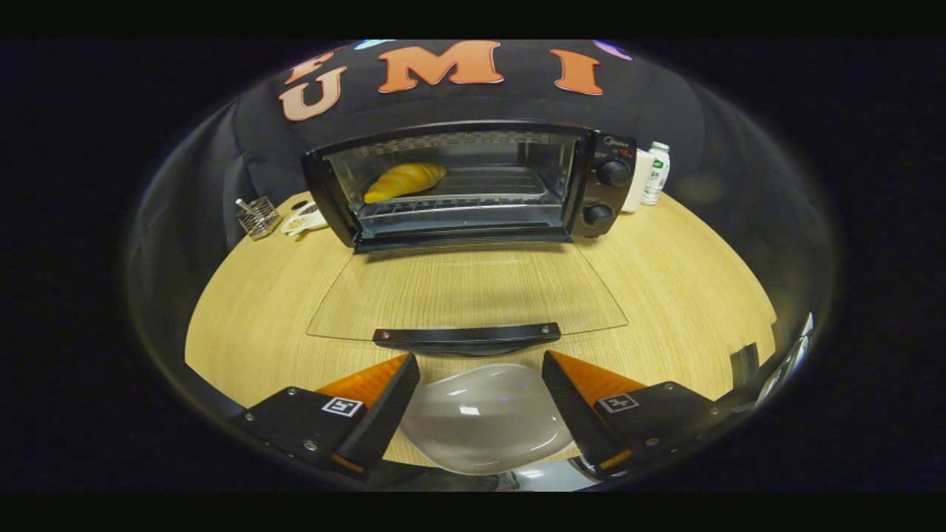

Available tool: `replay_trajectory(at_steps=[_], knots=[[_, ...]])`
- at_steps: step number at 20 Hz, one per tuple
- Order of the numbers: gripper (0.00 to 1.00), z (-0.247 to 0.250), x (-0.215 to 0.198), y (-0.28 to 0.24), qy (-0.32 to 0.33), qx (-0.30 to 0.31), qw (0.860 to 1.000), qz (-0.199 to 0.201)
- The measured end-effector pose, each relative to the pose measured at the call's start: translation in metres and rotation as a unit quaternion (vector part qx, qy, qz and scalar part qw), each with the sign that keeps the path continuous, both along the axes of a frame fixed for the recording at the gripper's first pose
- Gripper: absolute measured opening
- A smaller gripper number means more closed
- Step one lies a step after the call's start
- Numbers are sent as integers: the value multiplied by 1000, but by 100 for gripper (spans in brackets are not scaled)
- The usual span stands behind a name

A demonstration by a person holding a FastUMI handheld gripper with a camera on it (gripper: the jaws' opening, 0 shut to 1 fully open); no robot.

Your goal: Open the toaster oven, put the food inside, and close the toaster oven door.

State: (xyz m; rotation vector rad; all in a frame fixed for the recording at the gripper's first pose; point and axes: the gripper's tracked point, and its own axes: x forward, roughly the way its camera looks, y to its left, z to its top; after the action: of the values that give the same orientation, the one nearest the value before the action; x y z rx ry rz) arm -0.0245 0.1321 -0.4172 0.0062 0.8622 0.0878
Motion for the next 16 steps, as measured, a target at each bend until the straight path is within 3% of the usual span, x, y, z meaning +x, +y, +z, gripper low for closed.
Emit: replay_trajectory(at_steps=[7,16], knots=[[99,-7,10,5,8,-8,1000,0],[98,50,26,0,-47,8,999,5]])
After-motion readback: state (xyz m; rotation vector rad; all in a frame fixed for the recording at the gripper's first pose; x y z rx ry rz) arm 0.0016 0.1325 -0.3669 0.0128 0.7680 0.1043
